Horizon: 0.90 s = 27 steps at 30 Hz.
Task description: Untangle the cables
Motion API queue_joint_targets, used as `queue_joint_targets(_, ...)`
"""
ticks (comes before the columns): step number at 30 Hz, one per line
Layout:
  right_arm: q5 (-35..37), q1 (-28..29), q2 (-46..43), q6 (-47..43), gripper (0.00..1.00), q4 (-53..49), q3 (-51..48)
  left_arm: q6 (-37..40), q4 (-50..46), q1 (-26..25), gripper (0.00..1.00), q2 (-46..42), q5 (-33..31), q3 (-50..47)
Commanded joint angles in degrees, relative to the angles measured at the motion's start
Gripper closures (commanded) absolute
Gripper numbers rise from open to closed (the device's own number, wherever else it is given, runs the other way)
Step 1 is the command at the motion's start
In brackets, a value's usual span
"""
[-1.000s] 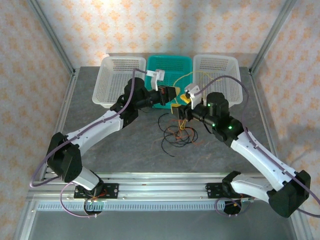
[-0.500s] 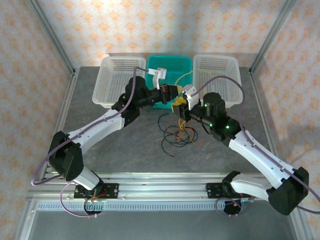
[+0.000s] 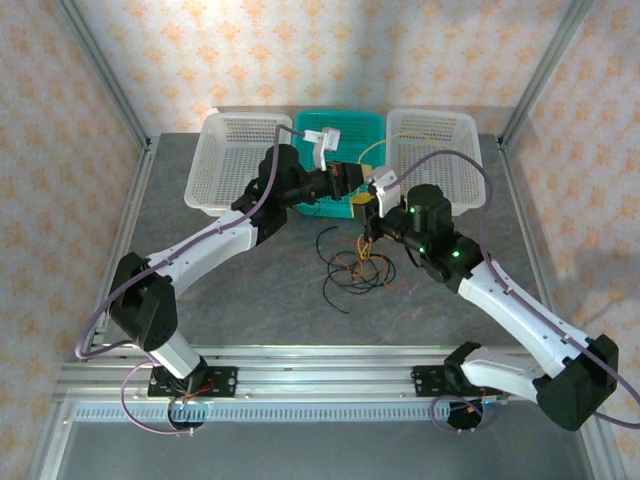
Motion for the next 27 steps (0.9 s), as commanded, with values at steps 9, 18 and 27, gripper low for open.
queue_joint_targets(9, 11.6, 0.5, 0.0, 6.2, 1.0, 0.3, 0.6, 14.5, -11.2, 0.2, 0.38, -9.6, -26.3, -2.5)
queue_joint_targets(18, 23.3, -6.7, 6.8, 11.7, 1.0, -6.0, 7.8, 14.1, -10.2, 2.7, 0.29, -14.1, -37.5, -10.6)
queue_joint_targets(27, 24.5, -15.7, 20.7, 12.9, 1.0, -10.1, 20.6, 12.1, -4.1, 2.9, 0.22, -6.2, -42.8, -8.4)
